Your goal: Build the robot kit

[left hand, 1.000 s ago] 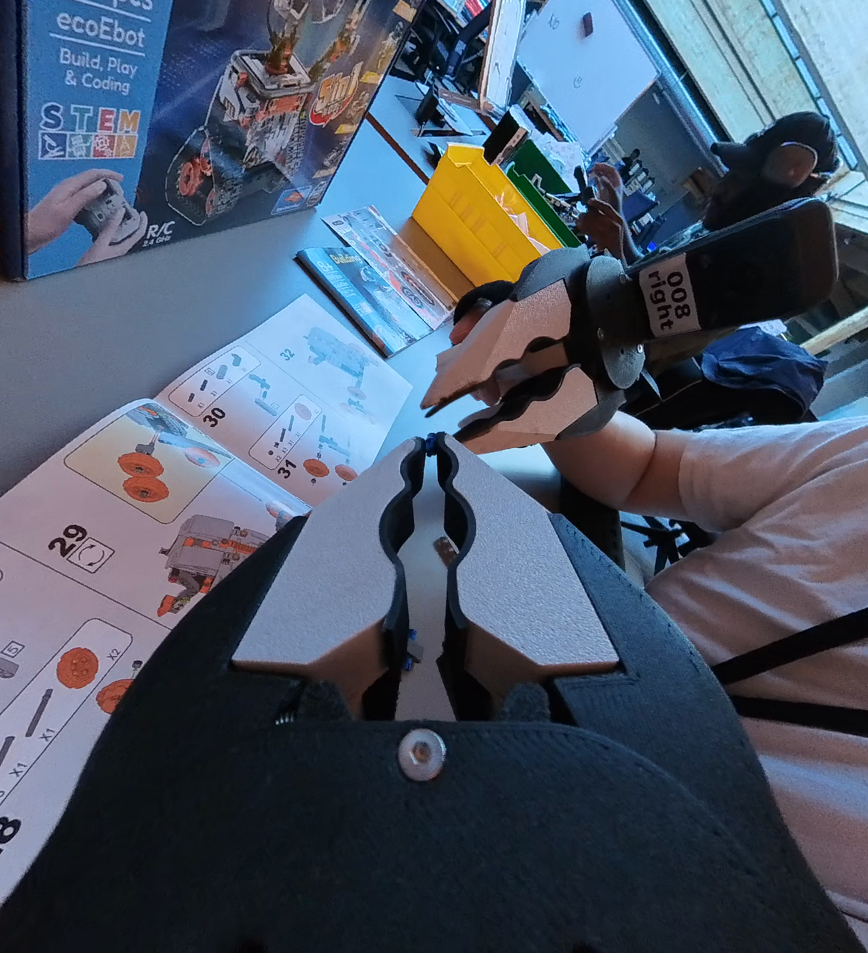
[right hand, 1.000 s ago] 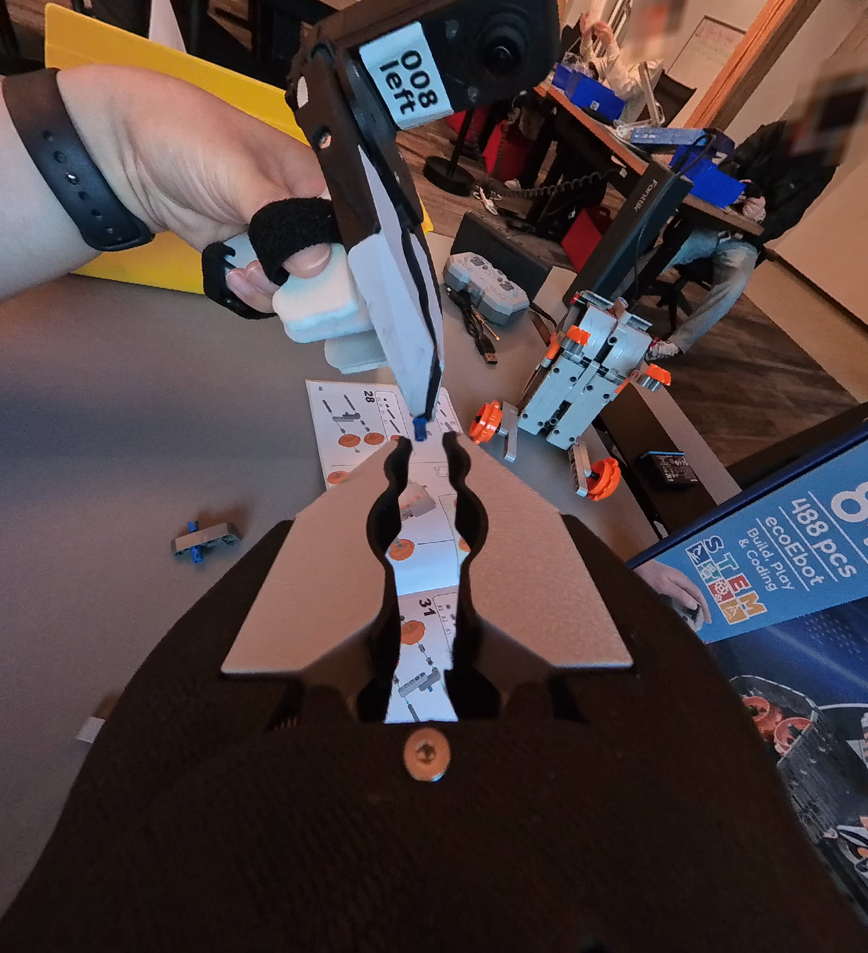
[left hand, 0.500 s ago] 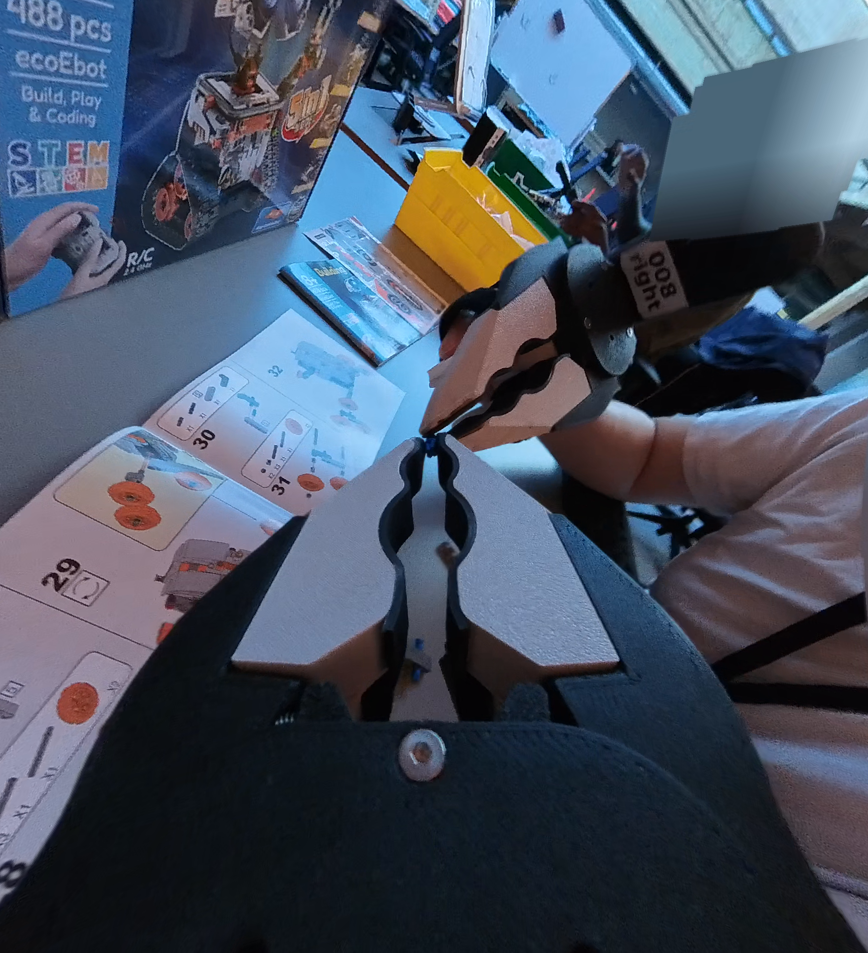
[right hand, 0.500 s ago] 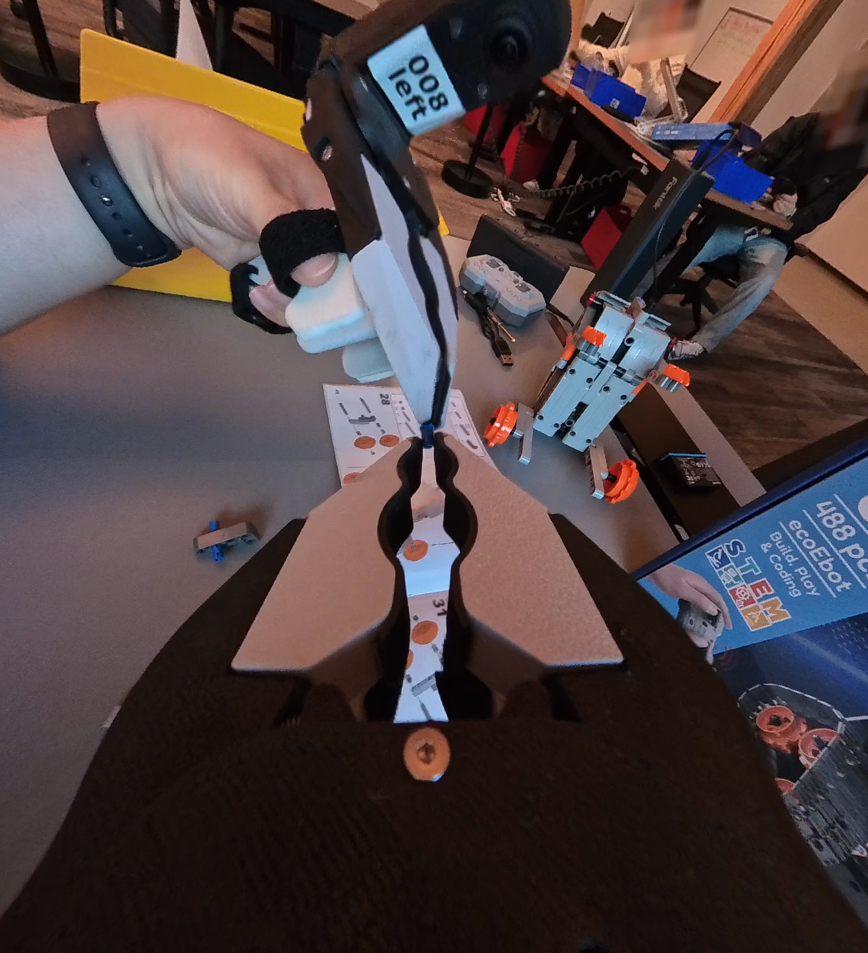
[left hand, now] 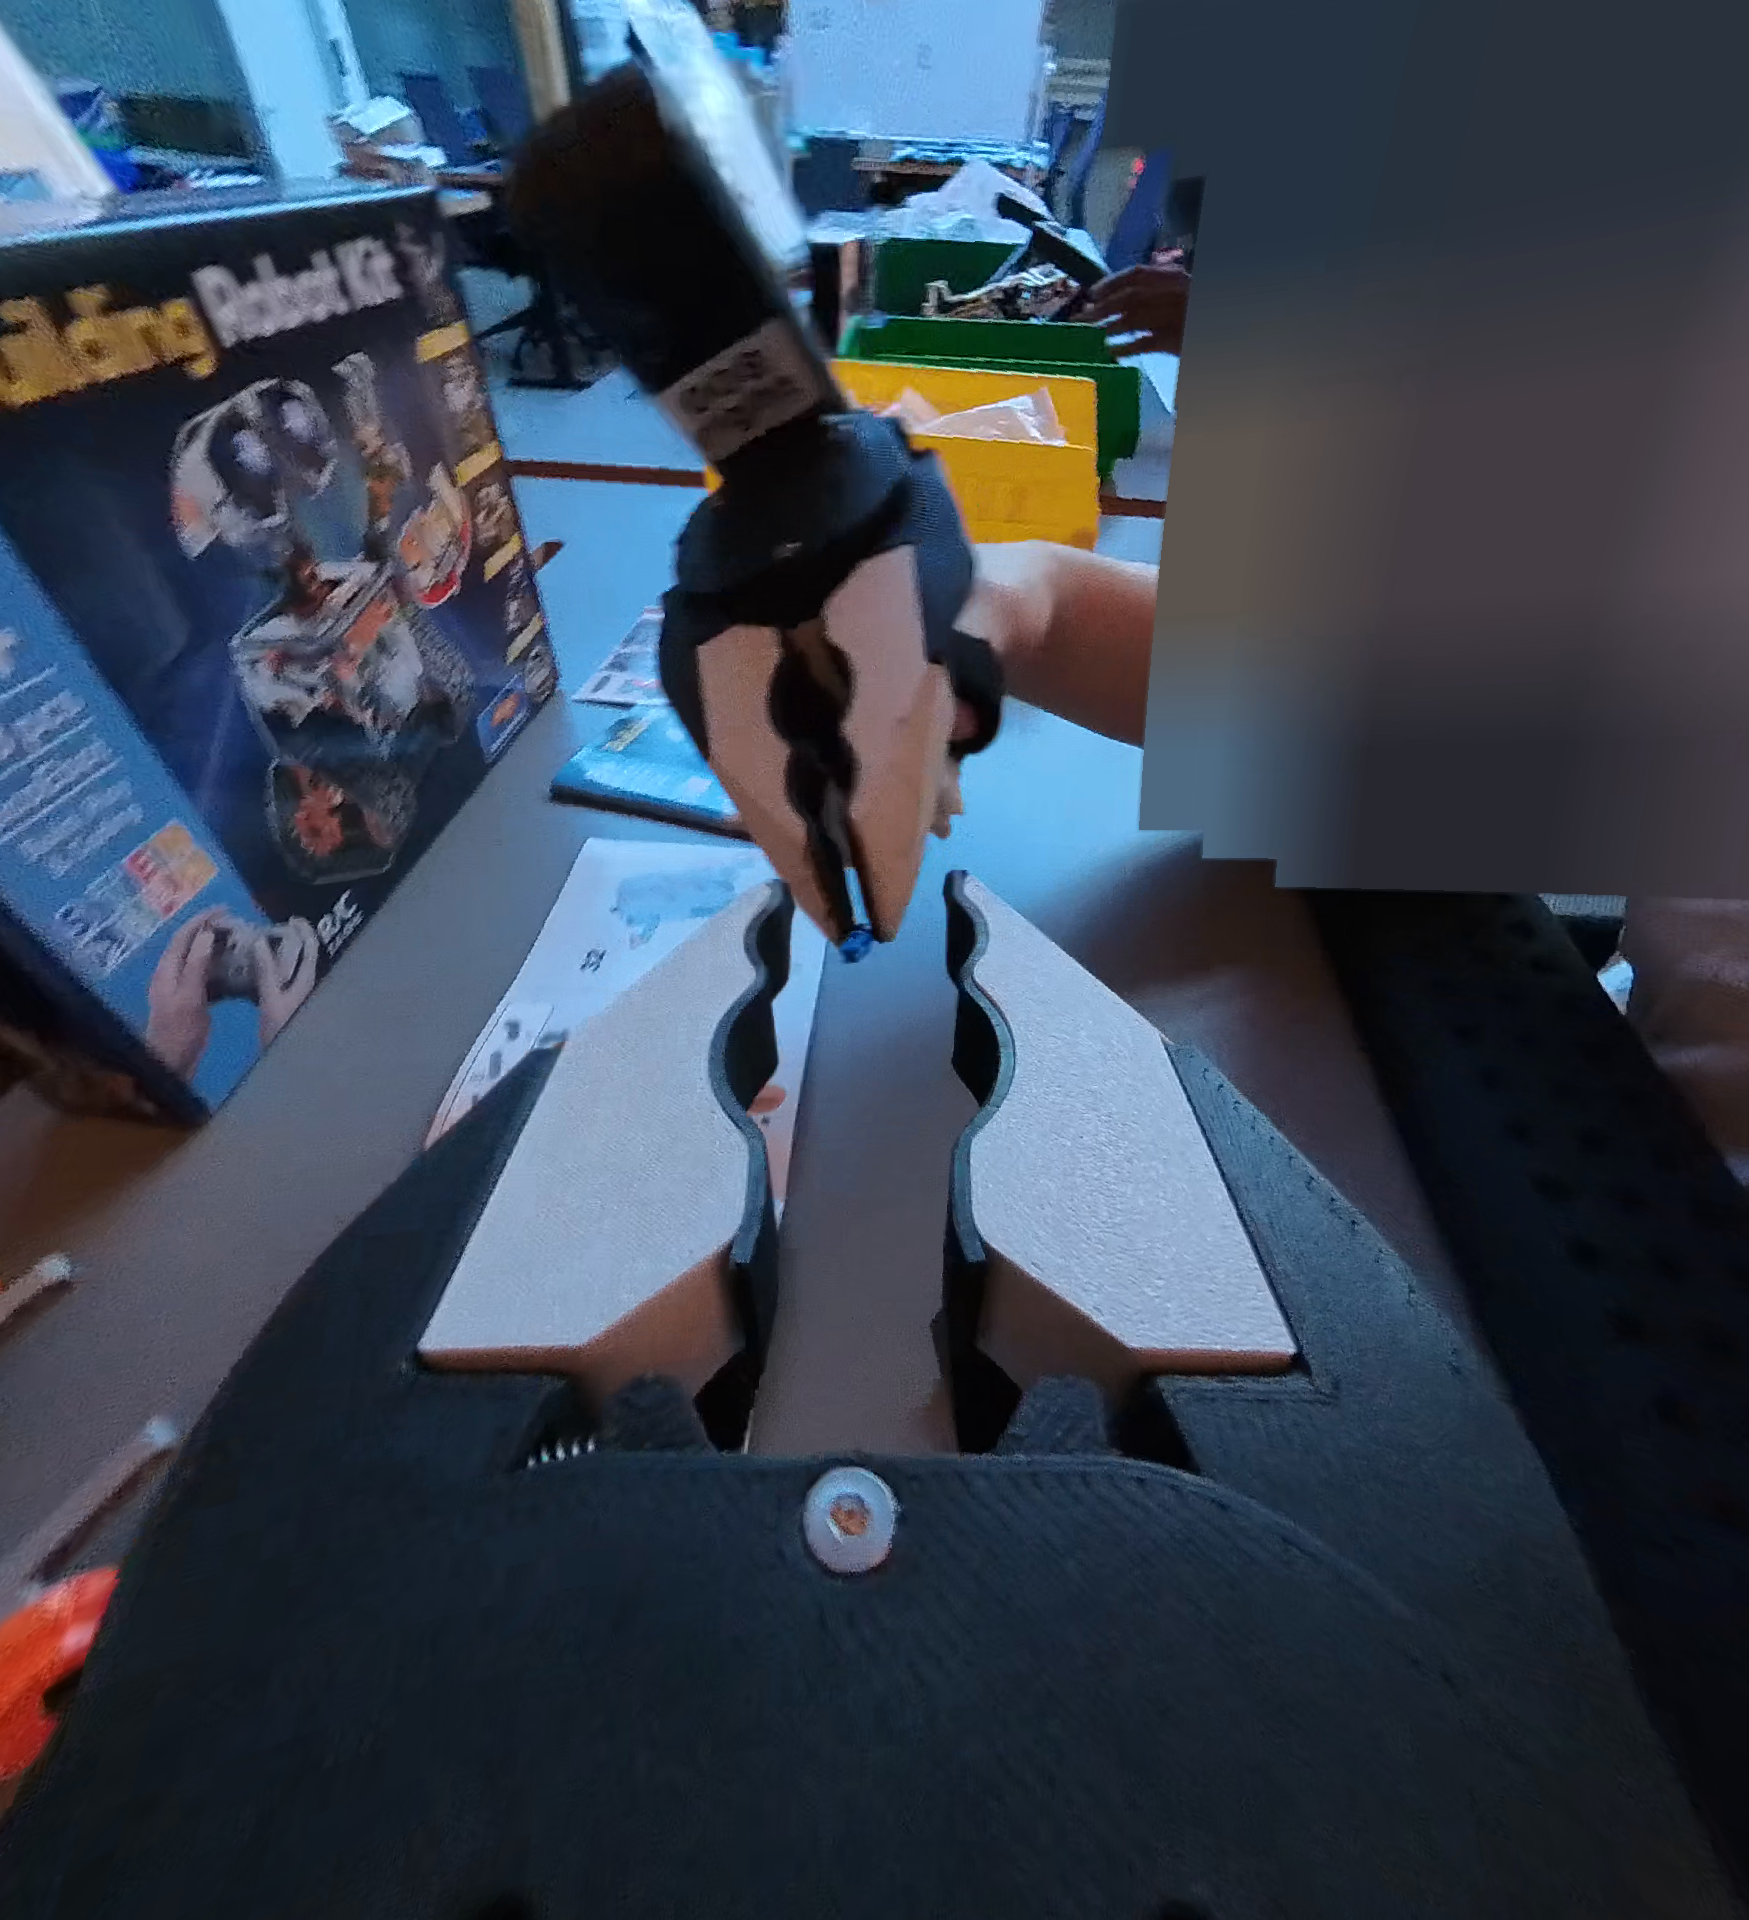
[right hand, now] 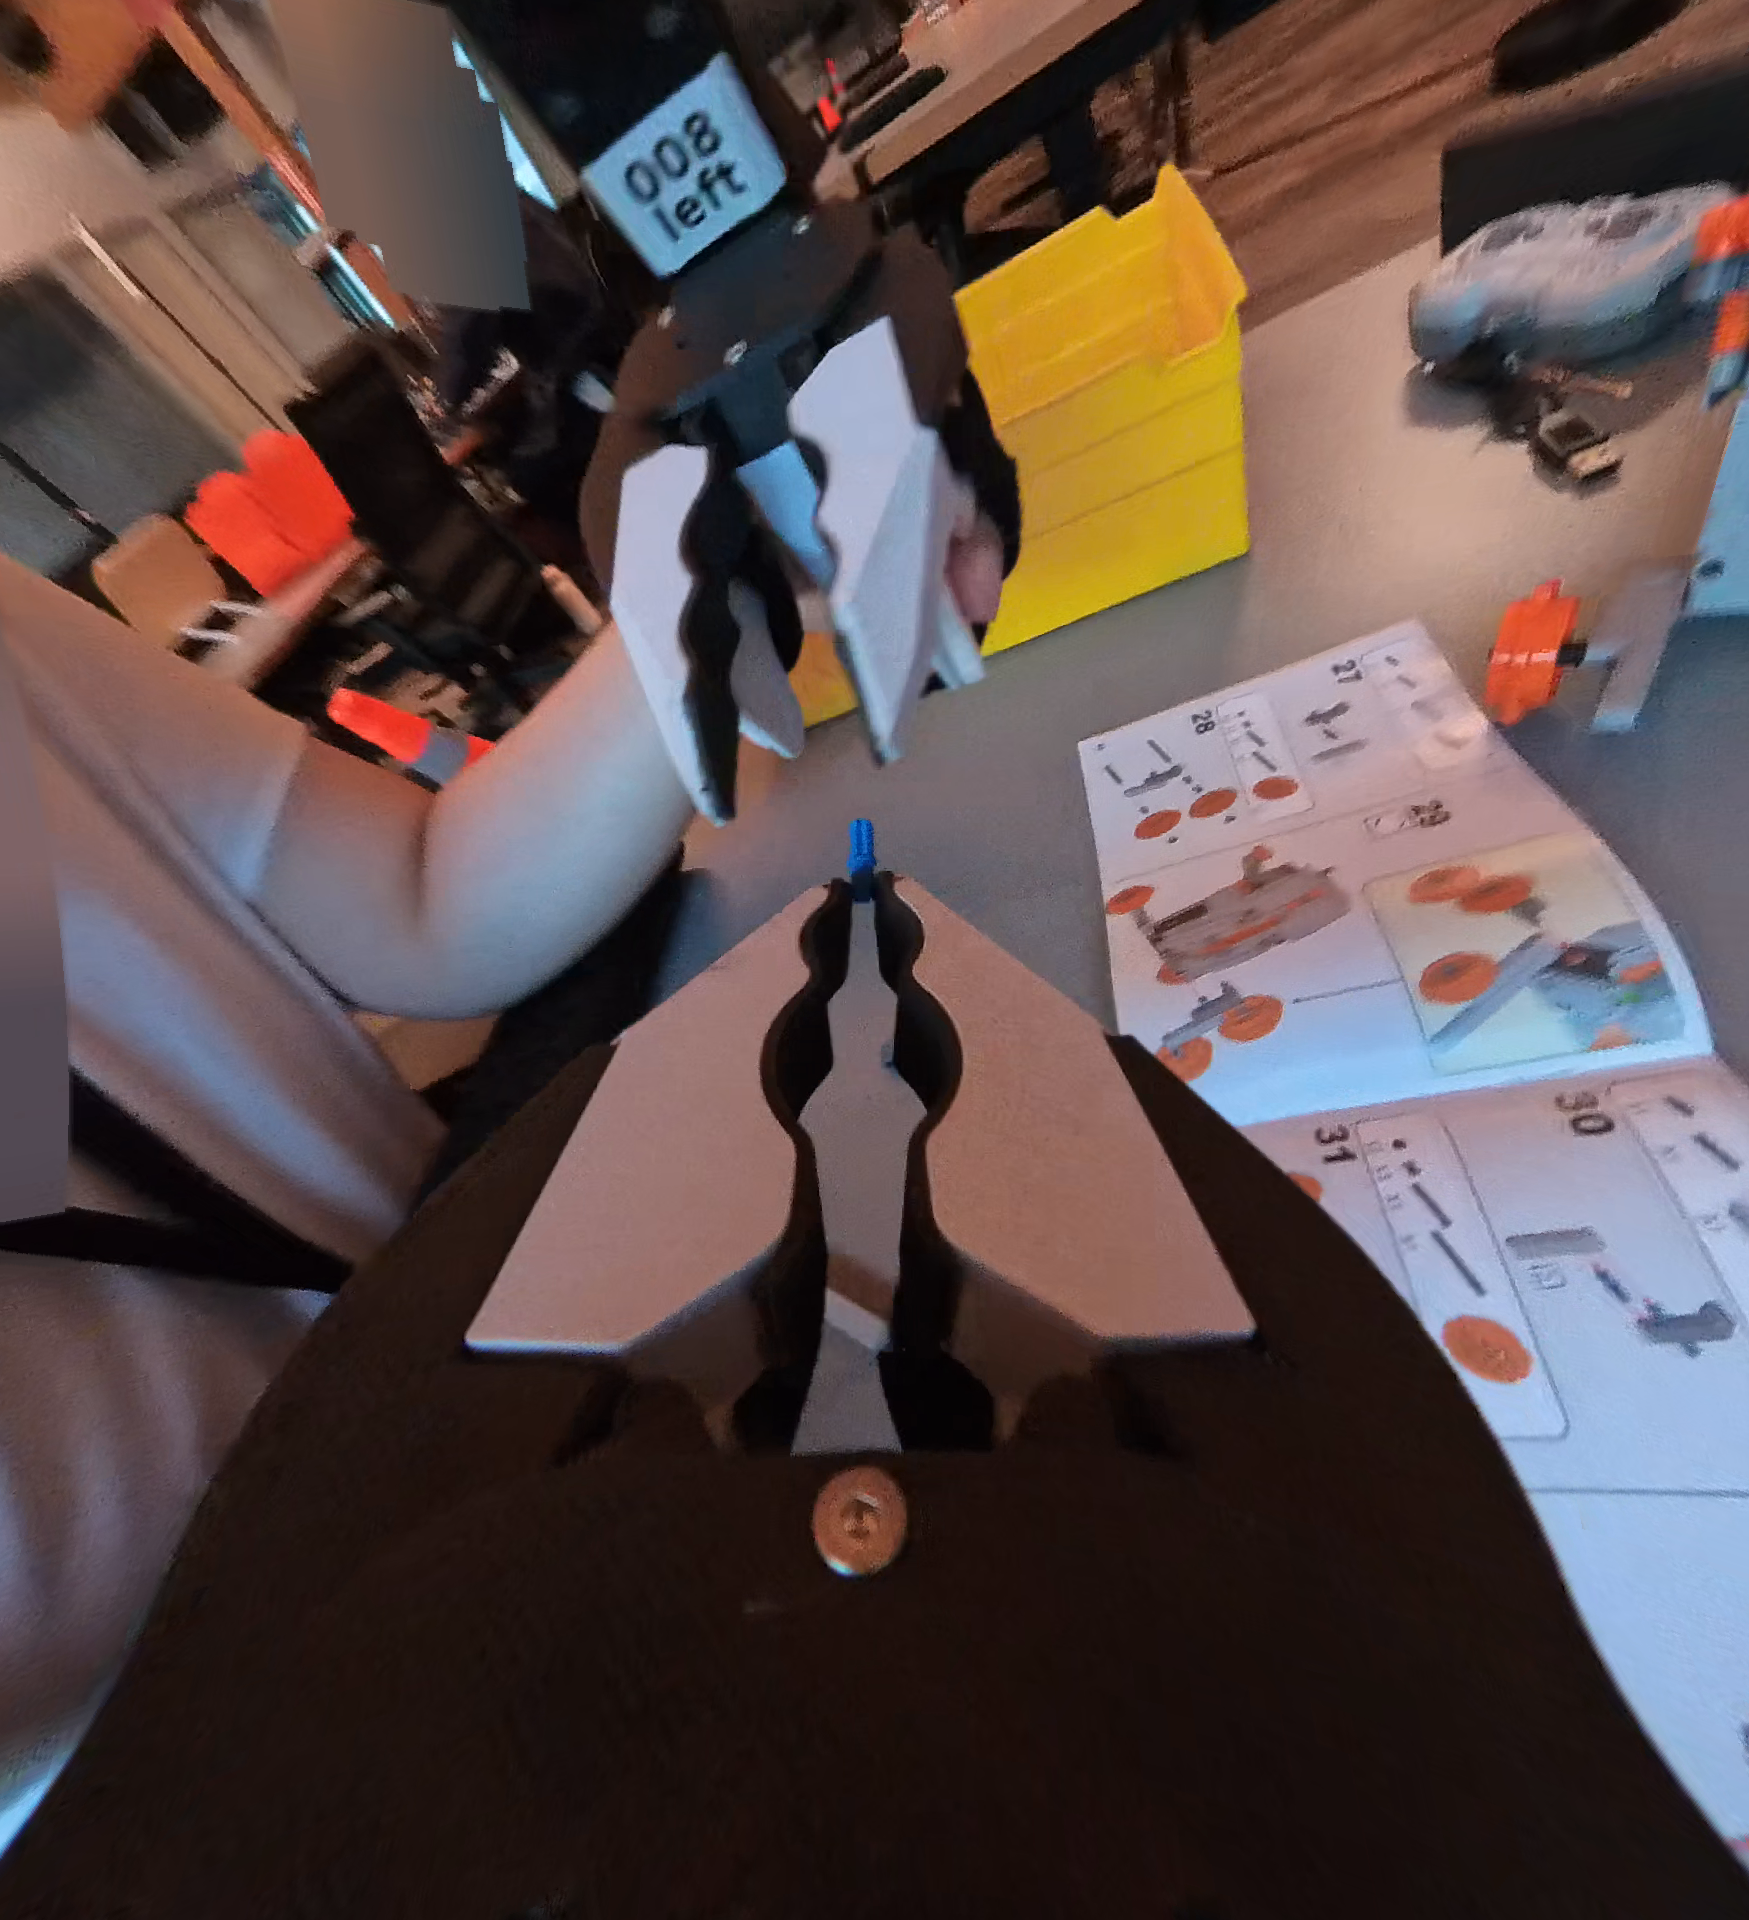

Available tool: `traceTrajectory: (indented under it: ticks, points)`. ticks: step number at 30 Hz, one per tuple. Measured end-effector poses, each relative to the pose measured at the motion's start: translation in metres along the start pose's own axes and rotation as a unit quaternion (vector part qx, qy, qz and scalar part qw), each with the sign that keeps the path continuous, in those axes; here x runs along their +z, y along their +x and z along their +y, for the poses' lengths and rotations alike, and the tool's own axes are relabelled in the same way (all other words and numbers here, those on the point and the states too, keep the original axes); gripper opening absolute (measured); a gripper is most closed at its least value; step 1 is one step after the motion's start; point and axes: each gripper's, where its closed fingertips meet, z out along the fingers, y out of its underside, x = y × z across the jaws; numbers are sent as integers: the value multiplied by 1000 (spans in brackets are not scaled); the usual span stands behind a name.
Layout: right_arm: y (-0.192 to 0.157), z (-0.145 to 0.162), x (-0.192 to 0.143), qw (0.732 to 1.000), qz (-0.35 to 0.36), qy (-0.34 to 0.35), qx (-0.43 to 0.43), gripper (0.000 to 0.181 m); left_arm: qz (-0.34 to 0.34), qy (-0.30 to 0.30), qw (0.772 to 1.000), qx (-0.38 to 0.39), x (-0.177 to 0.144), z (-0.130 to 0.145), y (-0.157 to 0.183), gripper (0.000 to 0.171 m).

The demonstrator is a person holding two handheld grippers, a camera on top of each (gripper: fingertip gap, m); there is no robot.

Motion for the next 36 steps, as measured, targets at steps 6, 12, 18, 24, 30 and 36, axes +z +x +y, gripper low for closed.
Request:
traceTrajectory:
  ticks: [6, 12, 18, 24, 30, 36]
  points:
    - [-15, -1, -18, 994, -87, 15, 67, 4, 16, -2, 999, 31, 23, 1, 6, 19]
    - [-27, 1, -22, 985, -136, 4, 107, 4, 28, 15, 997, 65, 23, -4, 15, 2]
    - [-28, 2, -22, 975, -165, 4, 150, 4, 43, 13, 997, 58, 27, -2, 21, 8]
    - [-28, 5, -20, 981, -147, -10, 128, 4, 48, 8, 997, 54, 27, 0, 21, 3]
    - [-25, -8, -24, 979, -152, 34, 130, 6, 21, 25, 995, 89, 23, -8, 17, 2]
    - [-25, -23, -29, 981, -147, 88, 88, 16, -4, 55, 992, 110, 13, -20, 13, 2]
